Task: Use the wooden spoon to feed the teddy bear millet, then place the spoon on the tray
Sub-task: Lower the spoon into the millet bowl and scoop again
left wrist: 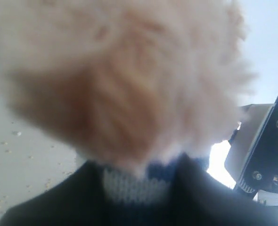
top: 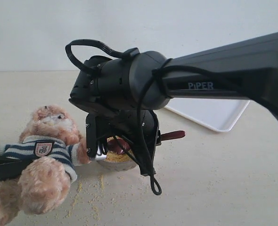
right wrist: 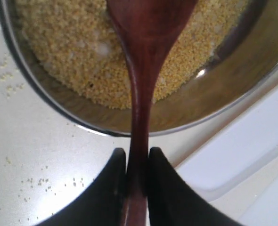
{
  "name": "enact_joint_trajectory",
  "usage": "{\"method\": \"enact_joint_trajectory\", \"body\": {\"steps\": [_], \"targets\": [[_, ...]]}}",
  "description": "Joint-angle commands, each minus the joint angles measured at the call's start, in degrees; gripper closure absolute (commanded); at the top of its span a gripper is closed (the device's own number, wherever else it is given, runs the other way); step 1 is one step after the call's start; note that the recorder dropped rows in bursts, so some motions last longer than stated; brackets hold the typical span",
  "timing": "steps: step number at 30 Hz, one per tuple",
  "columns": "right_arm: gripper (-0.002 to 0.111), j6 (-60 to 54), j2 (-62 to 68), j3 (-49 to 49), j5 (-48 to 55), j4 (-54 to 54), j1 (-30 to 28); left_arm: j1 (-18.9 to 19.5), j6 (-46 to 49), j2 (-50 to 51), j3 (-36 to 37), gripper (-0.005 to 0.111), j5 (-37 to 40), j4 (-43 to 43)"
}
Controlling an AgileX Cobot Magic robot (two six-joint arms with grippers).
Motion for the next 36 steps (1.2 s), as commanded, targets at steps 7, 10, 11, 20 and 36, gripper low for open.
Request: {"method": "enact_joint_trajectory", "body": {"steps": [7, 10, 11, 20, 36], "targets": [[0.108, -0.3, -2.0, 0.1, 0.1, 2.4, -0.1, 0.2, 0.3, -0.1, -0.3, 0.102, 1.1, -0.7], [0.108, -0.3, -3.2, 0.1, 0.1, 2.6, -0.1, 0.2, 0.3, -0.1, -0.3, 0.102, 1.1, -0.7], [0.108, -0.3, -3.5, 0.1, 0.1, 2.9, -0.1, 0.2, 0.3, -0.1, -0.3, 0.102, 1.1, -0.7], [0.108, -0.3, -4.1, 0.1, 0.1, 3.0, -0.1, 0.2, 0.3, -0.1, -0.3, 0.102, 1.1, -0.7], [0.108, -1.7, -5.8, 0.1, 0.1, 14.9, -7.8, 0.2, 2.2, -0.1, -0.3, 0.102, 2.0, -0.7]]}}
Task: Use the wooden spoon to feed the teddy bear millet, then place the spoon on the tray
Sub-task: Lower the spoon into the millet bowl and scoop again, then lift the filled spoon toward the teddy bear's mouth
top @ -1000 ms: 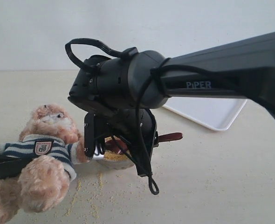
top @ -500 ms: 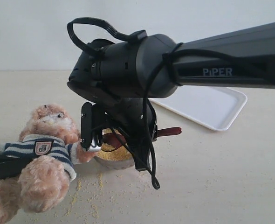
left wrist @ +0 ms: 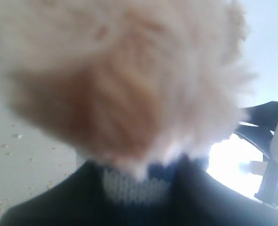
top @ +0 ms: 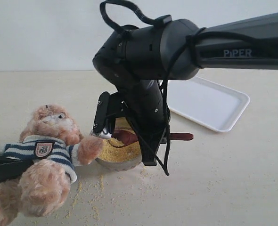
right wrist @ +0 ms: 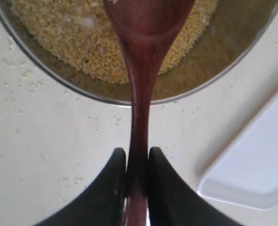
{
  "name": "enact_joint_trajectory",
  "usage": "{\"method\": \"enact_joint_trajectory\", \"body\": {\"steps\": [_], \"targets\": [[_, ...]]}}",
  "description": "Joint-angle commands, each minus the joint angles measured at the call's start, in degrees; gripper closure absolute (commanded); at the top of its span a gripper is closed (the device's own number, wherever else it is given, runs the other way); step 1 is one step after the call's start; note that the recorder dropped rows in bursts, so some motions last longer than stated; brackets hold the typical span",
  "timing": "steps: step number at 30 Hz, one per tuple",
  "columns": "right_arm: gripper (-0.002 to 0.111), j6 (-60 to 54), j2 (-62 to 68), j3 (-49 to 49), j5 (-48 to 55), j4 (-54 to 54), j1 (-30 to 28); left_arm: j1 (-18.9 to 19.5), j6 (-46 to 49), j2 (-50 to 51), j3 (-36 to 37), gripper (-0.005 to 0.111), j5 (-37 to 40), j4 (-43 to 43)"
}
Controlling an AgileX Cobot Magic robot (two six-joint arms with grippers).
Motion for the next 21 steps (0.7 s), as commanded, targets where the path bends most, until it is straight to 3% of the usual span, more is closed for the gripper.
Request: {"method": "enact_joint_trajectory", "body": {"steps": [1, 12, 21], "targets": [[0.108, -1.1, -2.2, 0.1, 0.1, 4.2, -2.3, 0.2, 1.0, -0.1, -0.3, 0.102, 2.2, -0.7], [0.108, -6.2, -4.7, 0.1, 0.1, 11.9, -5.7, 0.2, 2.4, -0.1, -0.3, 0.102, 2.9, -0.7], [0.108, -10.8, -4.7, 0.1, 0.1, 38.7, -16.2, 0.2, 6.0, -0.1, -0.3, 0.102, 2.9, -0.7]]}}
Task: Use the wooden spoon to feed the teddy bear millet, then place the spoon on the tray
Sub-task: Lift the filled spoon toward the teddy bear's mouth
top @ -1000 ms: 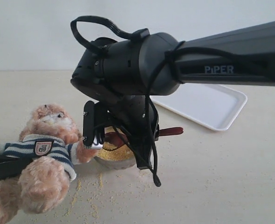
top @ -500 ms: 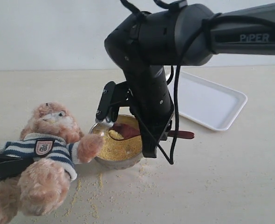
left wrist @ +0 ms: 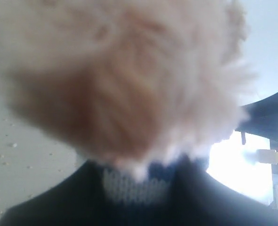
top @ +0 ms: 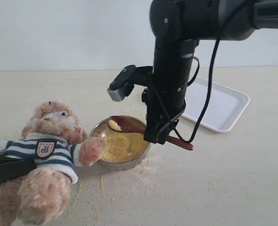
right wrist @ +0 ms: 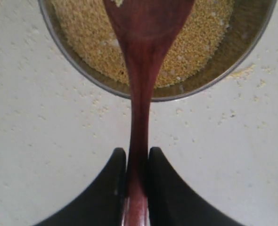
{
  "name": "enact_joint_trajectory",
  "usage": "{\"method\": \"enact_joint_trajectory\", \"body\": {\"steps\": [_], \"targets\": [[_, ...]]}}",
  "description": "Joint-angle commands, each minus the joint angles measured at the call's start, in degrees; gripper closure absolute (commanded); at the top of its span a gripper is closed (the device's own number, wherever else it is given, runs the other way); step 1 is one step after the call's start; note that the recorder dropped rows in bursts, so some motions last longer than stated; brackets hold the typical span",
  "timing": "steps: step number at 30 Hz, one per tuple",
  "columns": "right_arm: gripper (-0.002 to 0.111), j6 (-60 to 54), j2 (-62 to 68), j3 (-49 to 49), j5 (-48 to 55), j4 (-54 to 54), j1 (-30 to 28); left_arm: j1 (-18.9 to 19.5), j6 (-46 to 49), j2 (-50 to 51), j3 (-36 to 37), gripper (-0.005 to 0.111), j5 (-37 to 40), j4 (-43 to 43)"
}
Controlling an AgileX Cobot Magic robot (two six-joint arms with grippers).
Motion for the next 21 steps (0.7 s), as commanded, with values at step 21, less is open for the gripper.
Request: {"method": "enact_joint_trajectory", "body": {"steps": [21], "targets": [[0.108, 2.9, -4.2, 0.1, 0.1, 8.2, -3.5, 0.2, 0.9, -0.1, -0.3, 0.102, 7.3, -0.7]]}}
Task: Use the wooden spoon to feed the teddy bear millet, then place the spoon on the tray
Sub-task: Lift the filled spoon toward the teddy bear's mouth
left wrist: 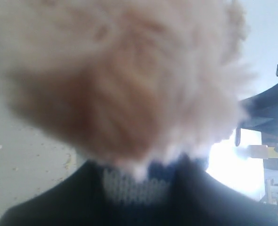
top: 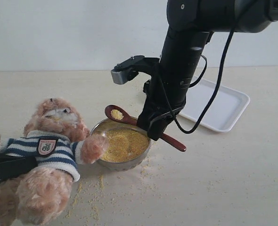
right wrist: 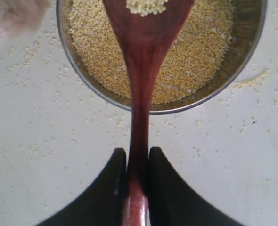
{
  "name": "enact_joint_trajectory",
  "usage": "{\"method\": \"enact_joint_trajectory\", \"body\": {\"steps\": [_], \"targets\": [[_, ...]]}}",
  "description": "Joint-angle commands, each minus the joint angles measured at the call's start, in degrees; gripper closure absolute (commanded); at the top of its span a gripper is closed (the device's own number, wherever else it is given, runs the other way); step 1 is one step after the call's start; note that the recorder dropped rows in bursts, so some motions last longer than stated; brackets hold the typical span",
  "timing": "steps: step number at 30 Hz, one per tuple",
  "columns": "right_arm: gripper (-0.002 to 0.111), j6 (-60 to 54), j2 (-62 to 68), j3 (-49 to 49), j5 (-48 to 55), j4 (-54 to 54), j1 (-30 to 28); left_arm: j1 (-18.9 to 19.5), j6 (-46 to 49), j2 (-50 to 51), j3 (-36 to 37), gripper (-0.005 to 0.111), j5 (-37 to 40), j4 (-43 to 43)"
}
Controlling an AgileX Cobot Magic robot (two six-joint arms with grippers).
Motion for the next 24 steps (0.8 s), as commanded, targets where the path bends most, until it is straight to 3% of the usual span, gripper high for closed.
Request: {"method": "enact_joint_trajectory", "body": {"steps": [1, 5, 16, 24], "targets": [[0.108, 1.0, -3.7, 0.1, 0.1, -0.3, -0.4, 0.2, 0.4, -0.1, -0.3, 0.102, 5.3, -0.7], [0.108, 3.7, -5.2, 0.1, 0.1, -2.1, 1.0, 0.2, -1.2, -0.1, 0.5, 0.102, 5.4, 0.2], [0.108, 4.8, -5.0, -1.5, -2.0, -19.9, 15.1, 0.2, -2.8, -0.1, 4.4, 0.102, 4.6, -0.7], [0.108, 5.6, -3.9, -5.6, -7.5, -20.2, 17.2, 0.2, -2.6, -0.1, 4.4, 0.102, 5.0, -0.7]]}}
